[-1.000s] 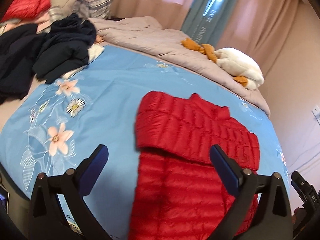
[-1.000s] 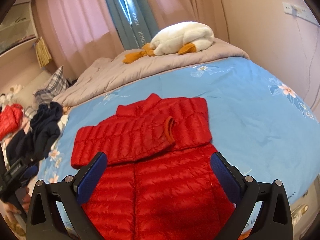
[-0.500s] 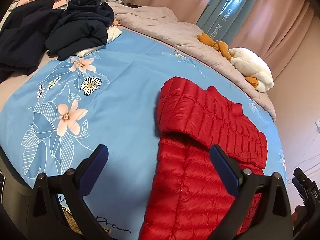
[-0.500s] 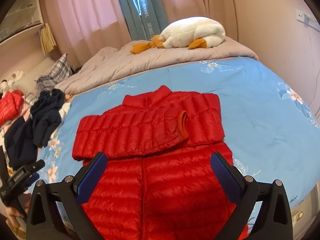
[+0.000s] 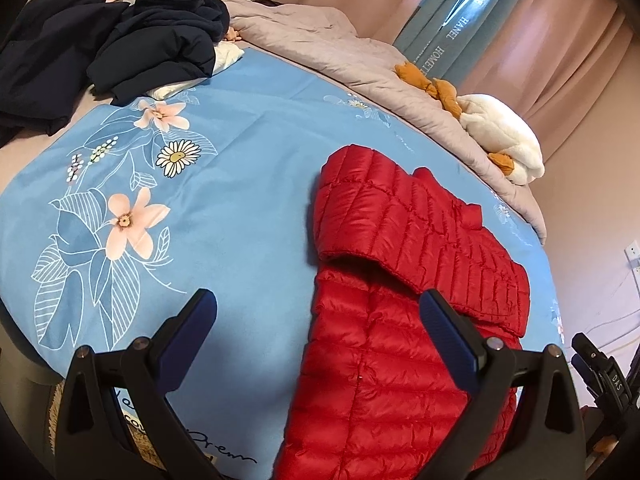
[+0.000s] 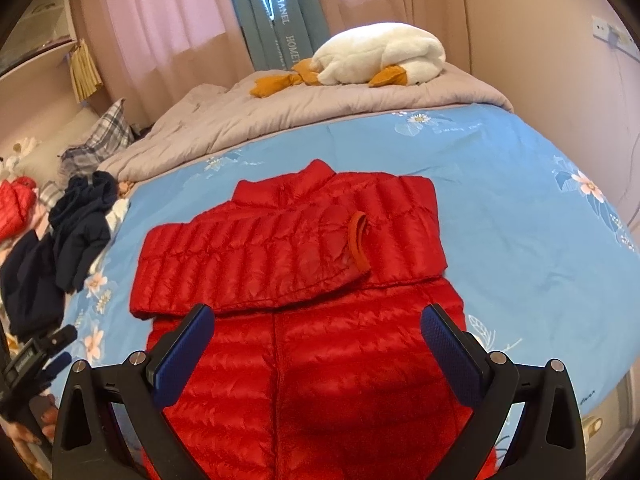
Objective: Fold large clothes
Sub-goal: 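Withdraw the left gripper from the jacket and move it beside the hem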
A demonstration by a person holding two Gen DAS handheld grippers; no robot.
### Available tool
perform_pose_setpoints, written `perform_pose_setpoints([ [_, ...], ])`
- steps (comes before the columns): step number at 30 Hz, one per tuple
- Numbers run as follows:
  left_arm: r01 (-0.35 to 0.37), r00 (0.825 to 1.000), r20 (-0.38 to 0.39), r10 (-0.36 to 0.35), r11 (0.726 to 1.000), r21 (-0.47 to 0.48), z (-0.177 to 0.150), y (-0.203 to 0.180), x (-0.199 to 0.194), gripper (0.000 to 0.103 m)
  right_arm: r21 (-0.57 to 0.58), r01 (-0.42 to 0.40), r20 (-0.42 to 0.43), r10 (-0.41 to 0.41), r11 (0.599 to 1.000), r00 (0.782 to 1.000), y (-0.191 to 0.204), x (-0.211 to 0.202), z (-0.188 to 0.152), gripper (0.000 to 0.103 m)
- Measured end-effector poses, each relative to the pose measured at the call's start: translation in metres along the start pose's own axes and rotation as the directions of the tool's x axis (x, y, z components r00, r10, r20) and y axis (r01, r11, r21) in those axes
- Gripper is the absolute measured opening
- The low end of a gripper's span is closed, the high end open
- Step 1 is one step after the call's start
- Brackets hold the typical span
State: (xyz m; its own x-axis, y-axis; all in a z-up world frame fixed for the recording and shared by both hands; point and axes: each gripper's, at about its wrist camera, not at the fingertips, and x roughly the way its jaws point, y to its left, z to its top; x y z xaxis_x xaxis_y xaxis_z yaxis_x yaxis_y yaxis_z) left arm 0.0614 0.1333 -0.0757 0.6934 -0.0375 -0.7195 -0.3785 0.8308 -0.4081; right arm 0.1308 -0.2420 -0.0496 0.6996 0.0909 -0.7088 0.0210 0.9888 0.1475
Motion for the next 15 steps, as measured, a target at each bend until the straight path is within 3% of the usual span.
perform_pose_setpoints([
  [15,-0.028,1.000,-0.012,0.028,0.999,0.015,-0.002,-0.001,0.007,0.102,0.006,0.035,-0.021,-0.035,0.999,0.999,-0.009,0.012,0.004,0.102],
])
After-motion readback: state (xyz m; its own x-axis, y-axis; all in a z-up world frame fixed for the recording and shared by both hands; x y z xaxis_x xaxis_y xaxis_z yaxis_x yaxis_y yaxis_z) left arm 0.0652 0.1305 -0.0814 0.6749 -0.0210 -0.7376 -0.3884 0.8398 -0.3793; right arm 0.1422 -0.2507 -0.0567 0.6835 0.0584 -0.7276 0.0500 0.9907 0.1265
